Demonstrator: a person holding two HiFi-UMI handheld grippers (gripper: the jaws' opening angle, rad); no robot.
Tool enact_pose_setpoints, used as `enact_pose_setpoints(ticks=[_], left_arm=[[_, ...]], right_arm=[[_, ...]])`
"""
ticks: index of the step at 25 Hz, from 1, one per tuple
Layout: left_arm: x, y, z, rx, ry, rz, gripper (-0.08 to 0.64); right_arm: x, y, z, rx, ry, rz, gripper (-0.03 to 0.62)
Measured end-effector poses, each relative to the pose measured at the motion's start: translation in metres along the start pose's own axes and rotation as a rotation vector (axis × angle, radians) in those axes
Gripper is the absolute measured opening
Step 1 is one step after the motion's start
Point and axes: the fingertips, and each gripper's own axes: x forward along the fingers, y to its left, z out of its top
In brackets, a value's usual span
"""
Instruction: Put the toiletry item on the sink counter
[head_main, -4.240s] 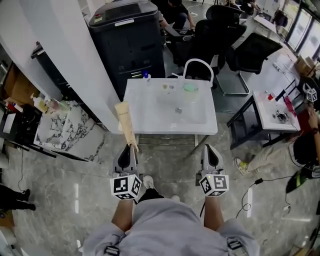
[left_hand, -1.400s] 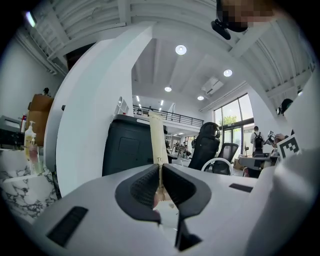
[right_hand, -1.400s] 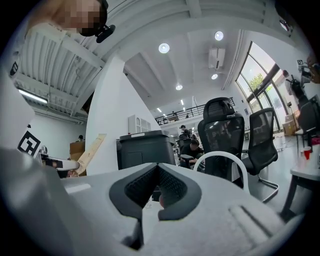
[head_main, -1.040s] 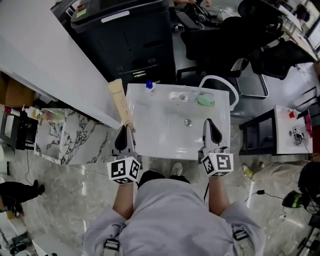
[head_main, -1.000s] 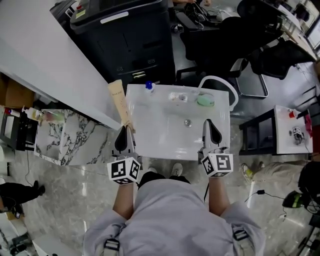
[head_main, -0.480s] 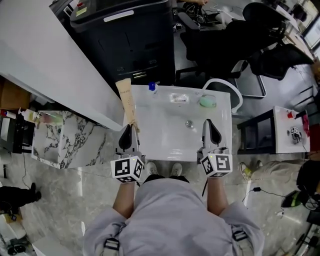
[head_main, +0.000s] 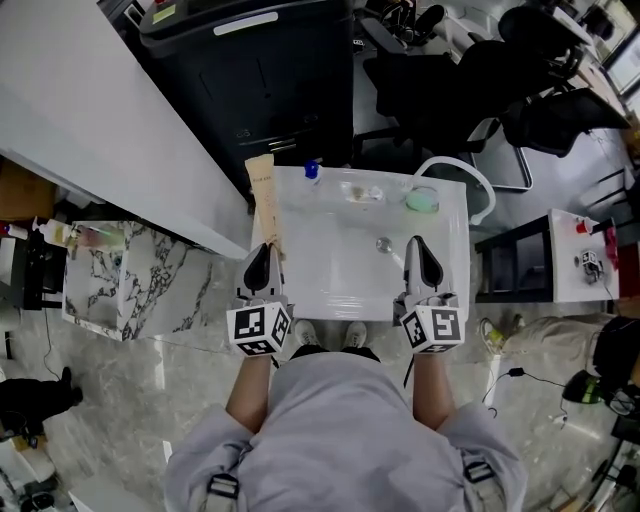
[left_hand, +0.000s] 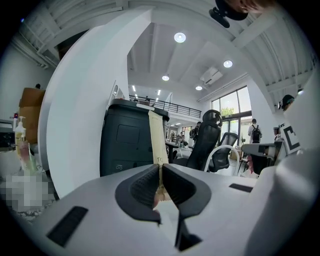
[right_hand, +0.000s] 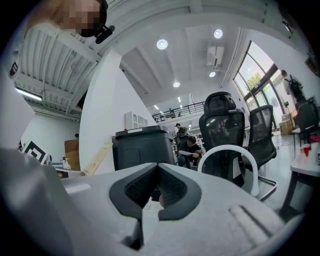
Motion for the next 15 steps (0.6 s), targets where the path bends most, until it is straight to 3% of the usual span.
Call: enact_pose_setpoints(ticks=[15], left_arm=[[0.029,0.018,-0.053,-0.012,0.137,-0.005,0.026]], right_arm=[[0.008,-0.003,-0.004,0.008,0.012,-0.036,0.0]])
